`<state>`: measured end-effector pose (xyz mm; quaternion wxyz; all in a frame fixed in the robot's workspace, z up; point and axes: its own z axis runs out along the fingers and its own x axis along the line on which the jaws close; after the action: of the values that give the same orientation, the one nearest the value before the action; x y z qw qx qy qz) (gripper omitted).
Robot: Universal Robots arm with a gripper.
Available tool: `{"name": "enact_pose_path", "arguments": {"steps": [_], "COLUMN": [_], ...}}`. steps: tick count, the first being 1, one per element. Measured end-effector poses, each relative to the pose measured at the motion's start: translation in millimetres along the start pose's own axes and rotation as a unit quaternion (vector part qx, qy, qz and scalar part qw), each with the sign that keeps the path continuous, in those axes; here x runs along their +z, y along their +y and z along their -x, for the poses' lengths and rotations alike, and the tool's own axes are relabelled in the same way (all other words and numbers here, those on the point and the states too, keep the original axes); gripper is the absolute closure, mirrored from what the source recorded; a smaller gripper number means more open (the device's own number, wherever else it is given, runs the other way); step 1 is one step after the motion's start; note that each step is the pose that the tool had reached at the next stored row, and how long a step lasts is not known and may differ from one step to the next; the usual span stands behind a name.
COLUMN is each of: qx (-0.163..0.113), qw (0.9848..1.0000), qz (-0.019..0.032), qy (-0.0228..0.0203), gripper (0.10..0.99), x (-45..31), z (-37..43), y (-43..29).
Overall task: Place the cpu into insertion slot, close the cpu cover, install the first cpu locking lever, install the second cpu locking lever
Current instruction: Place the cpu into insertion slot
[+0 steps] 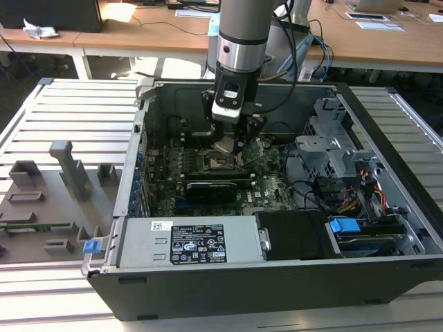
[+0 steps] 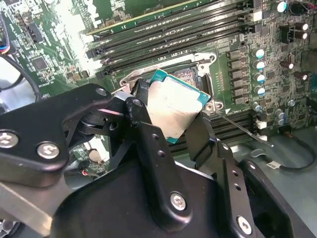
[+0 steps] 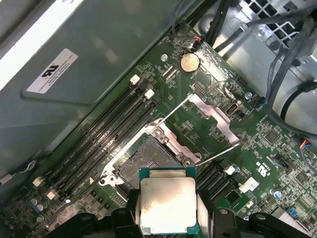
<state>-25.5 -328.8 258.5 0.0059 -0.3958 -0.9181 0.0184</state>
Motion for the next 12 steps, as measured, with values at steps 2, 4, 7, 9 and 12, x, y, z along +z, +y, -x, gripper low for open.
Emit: {"name": "enact_pose_path", "arguments": {"steps": [2,4,7,9,12], "qx": [0.008,0.022,0.033,0.036,0.041], "qw": [1.0,0.9997,0.9994,0.9993,0.9991], "qz": [-0.0009,-0.003,-0.0044,-0.0052,-0.0059], "qy": [-0.0006,-0.0022,-0.0032,-0.0041,-0.0045], "gripper": [0.545,0.545,0.545,0.545,0.545], "x": [0.0,0.1,0.1,0.2,0.3], "z": [0.0,0.0,0.0,0.0,0.0], "y": [0.0,0.0,0.0,0.0,0.0]}}
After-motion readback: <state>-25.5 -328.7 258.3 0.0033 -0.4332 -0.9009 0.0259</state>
